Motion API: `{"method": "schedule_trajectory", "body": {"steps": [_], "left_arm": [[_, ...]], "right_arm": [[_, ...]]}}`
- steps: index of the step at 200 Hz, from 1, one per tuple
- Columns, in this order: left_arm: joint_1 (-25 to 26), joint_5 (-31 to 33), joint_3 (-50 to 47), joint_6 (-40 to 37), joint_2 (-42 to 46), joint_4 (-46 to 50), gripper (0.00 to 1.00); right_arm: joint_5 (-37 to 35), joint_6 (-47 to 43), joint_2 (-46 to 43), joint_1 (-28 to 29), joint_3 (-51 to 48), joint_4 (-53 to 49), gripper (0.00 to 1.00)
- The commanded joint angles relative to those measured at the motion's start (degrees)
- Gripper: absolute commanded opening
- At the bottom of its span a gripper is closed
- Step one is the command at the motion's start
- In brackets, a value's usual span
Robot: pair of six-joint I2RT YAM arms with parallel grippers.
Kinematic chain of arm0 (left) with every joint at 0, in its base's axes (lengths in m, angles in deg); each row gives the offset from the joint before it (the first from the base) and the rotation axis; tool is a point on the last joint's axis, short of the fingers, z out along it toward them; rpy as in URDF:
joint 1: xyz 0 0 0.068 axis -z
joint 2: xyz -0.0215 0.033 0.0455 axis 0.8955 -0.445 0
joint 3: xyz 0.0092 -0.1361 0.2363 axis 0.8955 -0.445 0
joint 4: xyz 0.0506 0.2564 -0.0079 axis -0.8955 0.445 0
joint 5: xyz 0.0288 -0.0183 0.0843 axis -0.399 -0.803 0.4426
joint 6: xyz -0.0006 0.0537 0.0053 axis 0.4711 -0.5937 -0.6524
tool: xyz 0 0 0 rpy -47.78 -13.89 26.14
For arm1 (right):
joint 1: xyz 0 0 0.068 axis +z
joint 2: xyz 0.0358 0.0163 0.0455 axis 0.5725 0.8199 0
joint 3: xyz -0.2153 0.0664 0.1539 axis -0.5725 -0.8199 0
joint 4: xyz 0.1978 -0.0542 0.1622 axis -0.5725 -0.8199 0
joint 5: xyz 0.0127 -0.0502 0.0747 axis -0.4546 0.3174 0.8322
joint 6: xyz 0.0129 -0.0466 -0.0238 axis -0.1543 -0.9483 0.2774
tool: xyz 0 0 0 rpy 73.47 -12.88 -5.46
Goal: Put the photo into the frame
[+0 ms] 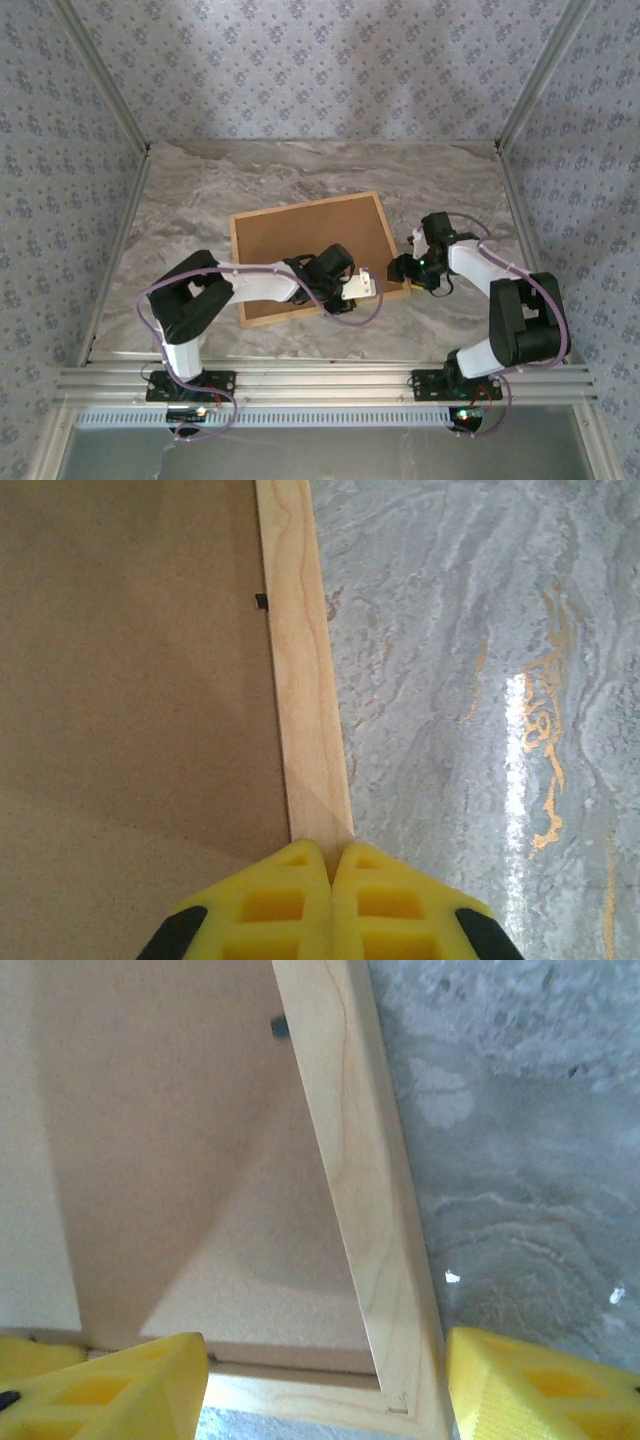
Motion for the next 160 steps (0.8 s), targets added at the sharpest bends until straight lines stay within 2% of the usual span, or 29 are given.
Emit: {"method": "schedule_trajectory", "body": {"steps": [1, 66, 123, 144, 160], "left_arm": [[-1.88, -0.60, -0.29, 3.15, 2.32, -0.95, 0.00], [-3.68, -3.31, -4.57, 6.07, 6.15, -8.57, 0.00], [-4.39, -3.54, -5.38, 6.08, 6.64, -9.66, 0.00], [-4.41, -2.92, -3.90, 4.10, 5.39, -7.40, 0.26], [-4.40, -2.65, -1.52, 2.50, 3.69, -4.84, 0.35]], "right_arm": [[2.04, -0.35, -1.43, -0.22, -1.19, -1.13, 0.65], [10.35, 1.69, -1.43, -1.45, -3.12, 3.55, 0.65], [8.93, 3.08, -1.67, -2.95, -3.68, 3.84, 0.65], [6.27, 2.64, -2.53, -3.21, -3.27, 2.43, 0.65], [5.28, 2.55, -3.21, -3.47, -3.07, 2.04, 0.65]]}}
